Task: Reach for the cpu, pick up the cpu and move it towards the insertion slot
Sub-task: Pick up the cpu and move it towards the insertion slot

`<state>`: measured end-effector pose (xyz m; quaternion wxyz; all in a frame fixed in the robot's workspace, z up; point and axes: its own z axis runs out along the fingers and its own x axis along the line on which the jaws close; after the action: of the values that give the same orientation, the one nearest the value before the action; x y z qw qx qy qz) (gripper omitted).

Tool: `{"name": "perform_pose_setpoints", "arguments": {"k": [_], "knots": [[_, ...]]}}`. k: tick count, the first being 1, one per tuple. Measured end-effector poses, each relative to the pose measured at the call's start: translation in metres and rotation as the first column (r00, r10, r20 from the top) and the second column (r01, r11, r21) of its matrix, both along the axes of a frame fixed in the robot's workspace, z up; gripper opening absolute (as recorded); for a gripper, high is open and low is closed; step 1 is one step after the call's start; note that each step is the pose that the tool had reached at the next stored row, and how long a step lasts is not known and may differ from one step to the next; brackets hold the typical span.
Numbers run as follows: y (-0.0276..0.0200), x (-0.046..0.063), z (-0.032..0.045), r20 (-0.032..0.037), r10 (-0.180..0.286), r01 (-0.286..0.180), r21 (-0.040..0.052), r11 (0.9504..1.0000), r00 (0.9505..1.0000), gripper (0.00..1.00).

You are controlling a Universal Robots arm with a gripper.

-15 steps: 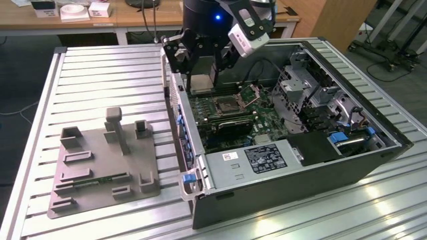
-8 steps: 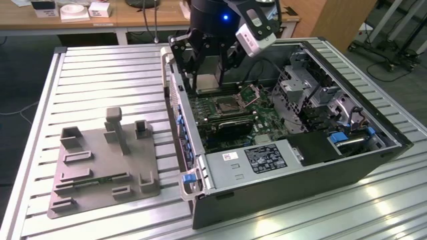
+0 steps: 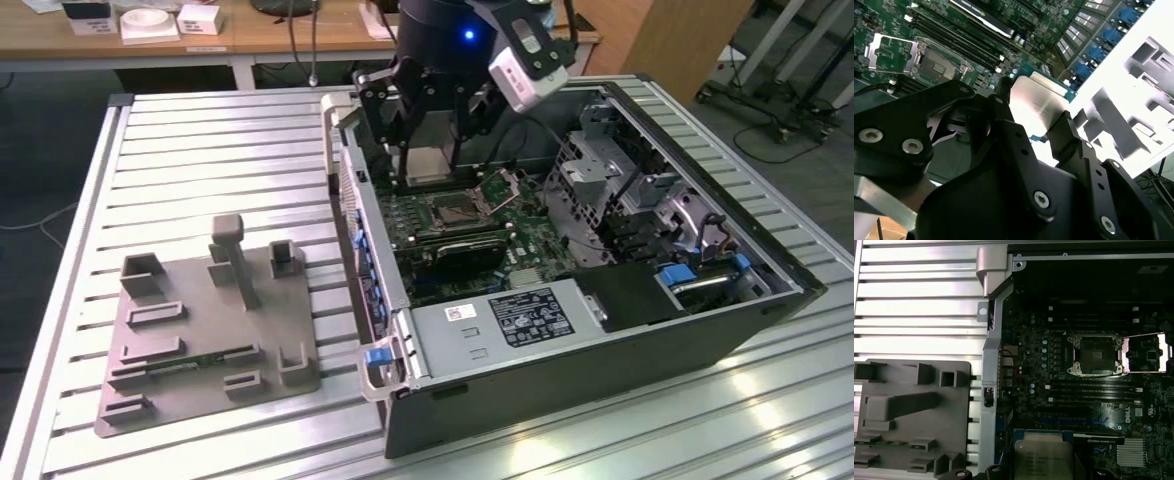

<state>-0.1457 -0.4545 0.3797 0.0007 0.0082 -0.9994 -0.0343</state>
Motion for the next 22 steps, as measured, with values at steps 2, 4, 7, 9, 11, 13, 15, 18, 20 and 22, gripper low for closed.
{"name": "perform_pose_setpoints", "arguments": {"k": [2,4,7,9,11,13,15,18,20,22], "knots": [[0.0002,0.003,-0.0001,0.0,0.0,0.0,0.0,1.0,1.0,0.55],[0.0003,0.007,-0.0002,0.0,0.0,0.0,0.0,1.0,1.0,0.55],[0.0005,0.013,-0.0003,-0.0001,0.0,0.0,-0.0001,1.0,1.0,0.55],[0.0006,0.016,-0.0005,0.0,0.0,0.0,0.0,1.0,1.0,0.55],[0.0006,0.02,-0.0005,0.0,0.0,0.0,0.0,1.0,1.0,0.55],[0.0008,0.025,-0.0007,0.0,0.0,0.0,0.0,1.0,1.0,0.55],[0.001,0.03,-0.0007,0.0,0.0,0.0,-0.0001,1.0,1.0,0.55],[0.0019,0.038,-0.001,0.0,0.0,0.0,-0.0001,1.0,1.0,0.55],[0.0022,0.04,-0.0011,-0.0001,0.0,0.0,-0.0001,1.0,1.0,0.55],[0.0028,0.043,-0.0011,0.0,0.0,0.0,0.0,1.0,1.0,0.55]]}}
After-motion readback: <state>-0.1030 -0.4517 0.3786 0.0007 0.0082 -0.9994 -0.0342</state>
